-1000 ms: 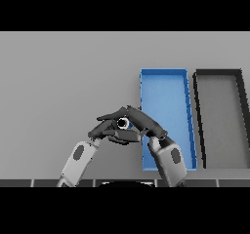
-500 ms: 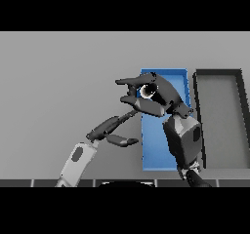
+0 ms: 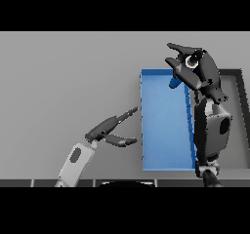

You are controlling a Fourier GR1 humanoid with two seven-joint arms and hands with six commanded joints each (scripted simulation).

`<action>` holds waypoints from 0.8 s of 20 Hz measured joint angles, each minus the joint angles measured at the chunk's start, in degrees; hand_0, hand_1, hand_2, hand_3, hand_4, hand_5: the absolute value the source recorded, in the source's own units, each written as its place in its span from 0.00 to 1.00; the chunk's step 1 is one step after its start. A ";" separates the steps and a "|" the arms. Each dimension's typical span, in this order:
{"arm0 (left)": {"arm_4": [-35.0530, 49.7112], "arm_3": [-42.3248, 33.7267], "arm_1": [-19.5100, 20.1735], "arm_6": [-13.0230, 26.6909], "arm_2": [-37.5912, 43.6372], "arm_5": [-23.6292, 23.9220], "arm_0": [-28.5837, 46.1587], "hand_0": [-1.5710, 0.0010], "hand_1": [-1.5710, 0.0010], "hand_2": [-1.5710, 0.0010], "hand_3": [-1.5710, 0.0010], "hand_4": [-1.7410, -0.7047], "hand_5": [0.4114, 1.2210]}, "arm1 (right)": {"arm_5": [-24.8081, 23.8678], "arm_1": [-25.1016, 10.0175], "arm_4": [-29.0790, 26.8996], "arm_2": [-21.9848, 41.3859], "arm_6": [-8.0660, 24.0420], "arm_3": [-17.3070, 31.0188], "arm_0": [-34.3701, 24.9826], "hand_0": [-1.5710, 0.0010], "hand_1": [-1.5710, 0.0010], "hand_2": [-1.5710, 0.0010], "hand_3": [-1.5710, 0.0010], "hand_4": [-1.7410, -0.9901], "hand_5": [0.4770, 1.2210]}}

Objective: Pick up the blue pipe and place it into the blue bin.

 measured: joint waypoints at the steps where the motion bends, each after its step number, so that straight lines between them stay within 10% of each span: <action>1: -0.17 0.37 -0.10 -0.13 0.29 0.39 -0.39 1.00 1.00 1.00 1.00 0.77 0.07 | 0.70 -0.18 0.57 -0.03 0.00 -0.69 2.46 0.00 0.00 0.00 0.00 0.32 1.00; 9: -0.80 1.45 0.71 -2.46 0.84 0.68 -0.88 1.00 1.00 1.00 1.00 0.79 0.06 | -8.36 -6.37 1.98 6.64 0.00 2.28 18.52 0.00 0.00 0.00 0.00 0.32 1.00; 16: -2.07 0.83 1.15 -3.95 0.52 1.70 -0.55 1.00 1.00 1.00 1.00 0.79 0.08 | -24.65 -16.71 -7.38 18.51 0.01 4.47 28.14 0.00 0.00 0.00 0.00 0.32 1.00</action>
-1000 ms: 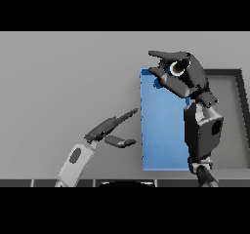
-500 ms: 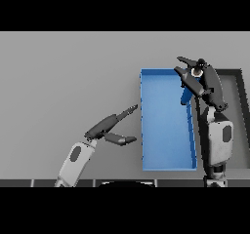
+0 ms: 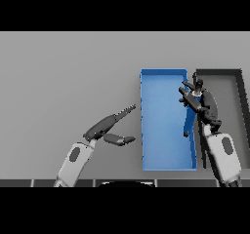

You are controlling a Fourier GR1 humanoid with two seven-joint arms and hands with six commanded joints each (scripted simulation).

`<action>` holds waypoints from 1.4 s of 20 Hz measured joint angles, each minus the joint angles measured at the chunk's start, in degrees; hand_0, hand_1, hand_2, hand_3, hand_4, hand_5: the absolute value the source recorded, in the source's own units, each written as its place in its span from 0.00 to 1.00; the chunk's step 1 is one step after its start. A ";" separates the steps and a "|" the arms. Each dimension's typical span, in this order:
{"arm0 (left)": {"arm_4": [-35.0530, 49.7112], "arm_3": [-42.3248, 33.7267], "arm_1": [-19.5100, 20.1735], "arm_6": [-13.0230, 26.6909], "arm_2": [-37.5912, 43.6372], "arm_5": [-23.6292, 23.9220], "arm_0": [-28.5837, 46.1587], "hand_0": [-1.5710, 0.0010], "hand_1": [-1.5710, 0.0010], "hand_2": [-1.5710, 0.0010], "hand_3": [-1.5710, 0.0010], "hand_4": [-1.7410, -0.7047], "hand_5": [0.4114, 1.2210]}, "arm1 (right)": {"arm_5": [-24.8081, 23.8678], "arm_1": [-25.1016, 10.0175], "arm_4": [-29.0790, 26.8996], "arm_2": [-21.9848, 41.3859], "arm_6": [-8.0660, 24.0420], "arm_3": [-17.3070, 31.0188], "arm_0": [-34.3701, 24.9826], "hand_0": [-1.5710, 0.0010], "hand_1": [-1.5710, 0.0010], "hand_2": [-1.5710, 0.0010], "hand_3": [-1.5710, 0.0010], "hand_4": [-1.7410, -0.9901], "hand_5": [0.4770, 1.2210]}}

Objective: Pick up the blue pipe and place it into the blue bin.

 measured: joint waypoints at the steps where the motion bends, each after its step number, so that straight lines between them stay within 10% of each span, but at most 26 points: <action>1: -0.32 0.24 -0.27 0.54 -0.13 0.23 -0.32 1.00 1.00 1.00 1.00 0.79 0.08 | -2.34 -1.78 -1.61 2.40 0.00 0.66 -0.07 0.00 0.00 0.00 0.20 0.26 1.00; 6: -0.84 0.62 -0.60 0.42 -0.42 0.62 -0.43 1.00 1.00 1.00 1.00 0.79 0.10 | -12.13 -11.71 -15.75 13.66 0.00 2.34 -0.55 0.00 0.00 0.00 0.74 0.09 0.93; 7: -0.70 0.28 -0.26 -0.24 -0.55 0.29 0.14 1.00 1.00 1.00 1.00 0.79 0.10 | -13.87 -12.18 -18.51 15.65 -0.01 3.54 -1.47 0.00 0.00 0.03 0.71 0.15 0.92; 11: -0.36 0.27 -0.23 0.33 0.03 0.45 -0.38 1.00 1.00 1.00 1.00 0.79 0.10 | -19.50 -16.32 -25.45 20.54 0.02 4.93 -3.79 0.56 0.58 0.60 0.88 0.49 0.87; 14: -0.17 0.26 -0.39 0.43 -0.09 0.29 -0.21 1.00 1.00 1.00 1.00 0.79 0.10 | -17.40 -19.90 -24.64 24.75 -0.19 6.13 -6.46 0.77 0.79 0.79 0.94 0.62 0.72; 20: 0.57 -0.19 -0.25 0.72 0.10 -0.22 -0.41 1.00 1.00 1.00 1.00 0.78 0.11 | -13.20 -28.43 -26.29 41.47 0.02 7.47 -16.37 0.94 0.94 0.95 0.98 0.75 0.42; 28: -0.08 0.25 -0.29 0.22 0.09 0.44 0.06 1.00 1.00 1.00 1.00 0.78 0.10 | -12.05 -30.38 -27.35 47.35 -0.09 7.06 -20.32 0.99 0.99 0.99 1.00 0.87 0.32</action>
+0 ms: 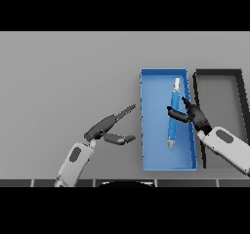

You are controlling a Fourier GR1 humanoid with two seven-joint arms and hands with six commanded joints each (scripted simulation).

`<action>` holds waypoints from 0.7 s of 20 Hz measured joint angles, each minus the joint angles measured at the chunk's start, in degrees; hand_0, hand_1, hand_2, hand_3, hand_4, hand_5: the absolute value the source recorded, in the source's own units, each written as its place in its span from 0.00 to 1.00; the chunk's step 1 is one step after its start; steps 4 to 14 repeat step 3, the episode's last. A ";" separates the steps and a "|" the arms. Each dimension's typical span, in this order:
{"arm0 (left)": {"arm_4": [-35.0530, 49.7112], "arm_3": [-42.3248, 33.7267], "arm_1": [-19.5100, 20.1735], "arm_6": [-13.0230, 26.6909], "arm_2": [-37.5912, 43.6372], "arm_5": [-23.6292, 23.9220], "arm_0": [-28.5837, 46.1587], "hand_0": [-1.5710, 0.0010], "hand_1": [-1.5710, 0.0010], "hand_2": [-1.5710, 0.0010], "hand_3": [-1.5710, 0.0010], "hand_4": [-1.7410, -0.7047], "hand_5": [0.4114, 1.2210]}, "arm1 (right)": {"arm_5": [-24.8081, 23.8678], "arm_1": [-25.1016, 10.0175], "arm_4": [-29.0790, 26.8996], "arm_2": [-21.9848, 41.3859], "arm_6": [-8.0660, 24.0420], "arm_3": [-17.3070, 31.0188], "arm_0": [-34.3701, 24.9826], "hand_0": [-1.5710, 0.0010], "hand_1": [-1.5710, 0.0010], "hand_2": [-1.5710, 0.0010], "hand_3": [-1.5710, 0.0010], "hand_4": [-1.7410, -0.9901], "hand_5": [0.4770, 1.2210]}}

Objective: Pick up the blue pipe and place it into the blue bin.

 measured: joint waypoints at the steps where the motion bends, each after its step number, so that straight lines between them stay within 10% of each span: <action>1: -0.14 -0.35 0.21 -0.38 -0.15 0.06 0.62 1.00 1.00 1.00 1.00 0.78 0.10 | 0.77 -0.19 0.20 0.16 -0.33 0.04 0.00 0.99 0.99 0.99 1.00 0.87 0.32; 14: -0.17 -2.48 0.89 -1.04 -0.88 -0.20 2.69 1.00 1.00 1.00 1.00 0.78 0.10 | 1.72 -0.44 0.21 0.15 -0.02 0.04 -0.60 0.99 0.99 0.99 1.00 0.87 0.32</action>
